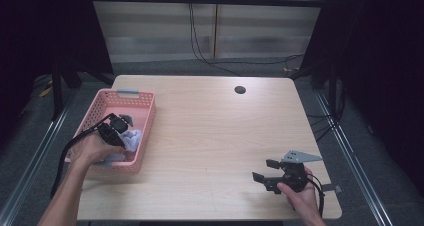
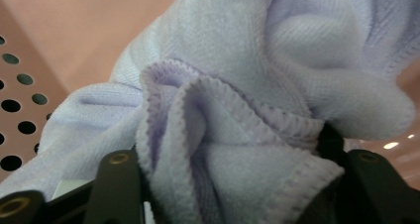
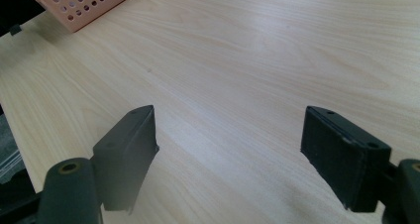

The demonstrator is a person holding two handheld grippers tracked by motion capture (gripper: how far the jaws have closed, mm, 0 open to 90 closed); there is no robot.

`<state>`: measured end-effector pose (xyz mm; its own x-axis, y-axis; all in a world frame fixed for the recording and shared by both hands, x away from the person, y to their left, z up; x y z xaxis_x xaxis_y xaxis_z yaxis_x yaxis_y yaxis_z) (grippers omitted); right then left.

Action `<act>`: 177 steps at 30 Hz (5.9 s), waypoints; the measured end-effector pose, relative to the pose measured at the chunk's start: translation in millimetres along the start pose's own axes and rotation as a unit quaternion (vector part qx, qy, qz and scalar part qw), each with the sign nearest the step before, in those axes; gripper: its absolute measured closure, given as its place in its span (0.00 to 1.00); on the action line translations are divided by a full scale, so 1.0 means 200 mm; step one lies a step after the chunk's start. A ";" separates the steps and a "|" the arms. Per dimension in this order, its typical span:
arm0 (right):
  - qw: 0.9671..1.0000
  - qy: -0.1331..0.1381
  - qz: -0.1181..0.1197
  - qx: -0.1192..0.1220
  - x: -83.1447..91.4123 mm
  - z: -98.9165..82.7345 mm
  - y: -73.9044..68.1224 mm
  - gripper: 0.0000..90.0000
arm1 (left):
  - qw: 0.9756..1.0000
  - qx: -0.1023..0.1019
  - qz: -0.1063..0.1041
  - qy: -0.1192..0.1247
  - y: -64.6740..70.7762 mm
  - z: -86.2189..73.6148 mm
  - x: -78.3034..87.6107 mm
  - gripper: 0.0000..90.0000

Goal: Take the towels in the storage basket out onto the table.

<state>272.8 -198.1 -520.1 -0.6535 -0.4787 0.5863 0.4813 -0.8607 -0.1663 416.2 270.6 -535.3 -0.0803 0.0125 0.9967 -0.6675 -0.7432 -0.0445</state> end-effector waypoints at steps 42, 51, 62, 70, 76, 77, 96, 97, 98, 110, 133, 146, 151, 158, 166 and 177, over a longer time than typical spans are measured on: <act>1.000 0.001 -0.005 0.001 -0.01 0.01 0.01 0.21 | 0.975 0.069 -0.121 0.172 -0.10 0.00 0.38 0.52; 1.000 0.003 -0.006 0.003 -0.01 0.01 0.00 0.21 | 0.970 0.066 -0.124 0.200 -0.11 0.02 0.47 0.52; 1.000 0.003 -0.005 0.004 -0.01 0.01 0.00 0.20 | 0.964 0.069 -0.139 0.215 -0.08 0.05 0.55 0.51; 1.000 0.003 -0.005 0.003 -0.01 0.01 0.00 0.20 | 0.965 0.048 -0.131 0.223 -0.04 0.09 0.63 0.51; 1.000 0.002 -0.005 0.005 -0.02 0.00 0.01 0.20 | 0.965 0.017 -0.122 0.232 0.05 0.15 0.74 0.50; 1.000 0.002 -0.005 0.004 -0.02 0.00 0.00 0.20 | 0.964 0.011 -0.121 0.236 0.07 0.16 0.76 0.50; 1.000 0.003 -0.003 0.004 -0.01 0.01 0.00 0.20 | 0.944 -0.079 -0.159 0.279 0.43 0.41 0.90 0.50; 1.000 0.002 -0.002 0.003 -0.01 0.01 0.00 0.20 | 0.944 -0.087 -0.159 0.277 0.44 0.42 0.89 0.50; 1.000 0.002 -0.002 0.004 -0.01 0.01 0.00 0.20 | 0.944 -0.094 -0.160 0.272 0.46 0.43 0.88 0.50; 1.000 0.002 0.002 0.006 -0.02 0.01 0.00 0.19 | 0.938 -0.161 -0.195 0.235 0.78 0.58 0.69 0.50; 1.000 0.002 0.005 -0.001 0.01 0.01 0.02 0.20 | 0.927 -0.198 -0.234 0.216 1.25 0.75 0.14 0.26; 1.000 0.022 0.012 0.002 0.03 0.11 -0.02 0.21 | 0.915 -0.213 -0.234 0.251 1.26 0.66 0.28 0.18; 0.998 0.007 0.049 0.044 -0.08 0.18 -0.16 0.30 | 0.912 -0.208 -0.237 0.262 1.23 0.60 0.30 0.27; 0.993 0.001 0.082 0.083 -0.20 0.26 -0.33 0.50 | 0.907 -0.180 -0.238 0.298 1.18 0.45 0.34 0.39; 0.991 -0.026 0.084 0.102 -0.37 0.28 -0.39 0.48 | 0.906 -0.161 -0.235 0.313 1.16 0.25 0.33 0.38; 0.989 -0.037 0.074 0.120 -0.41 0.27 -0.37 0.94 | 0.893 -0.117 -0.254 0.353 1.12 0.33 0.12 0.98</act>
<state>322.0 -85.3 -513.2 -0.5261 -0.5746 0.6270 0.6991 -0.7120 -0.0659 314.1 59.9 -517.4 -0.1147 0.7876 0.6055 -0.8806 -0.3627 0.3049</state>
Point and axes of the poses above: each handheld gripper's, and its own axes: x roughly backward along the jaws, z roughly out of its top, y roughly to its right, the point moved 9 cm from there along -x, roughly forward along the jaws, and after that the axes turned 9 degrees about -z, right-handed, at the moved point
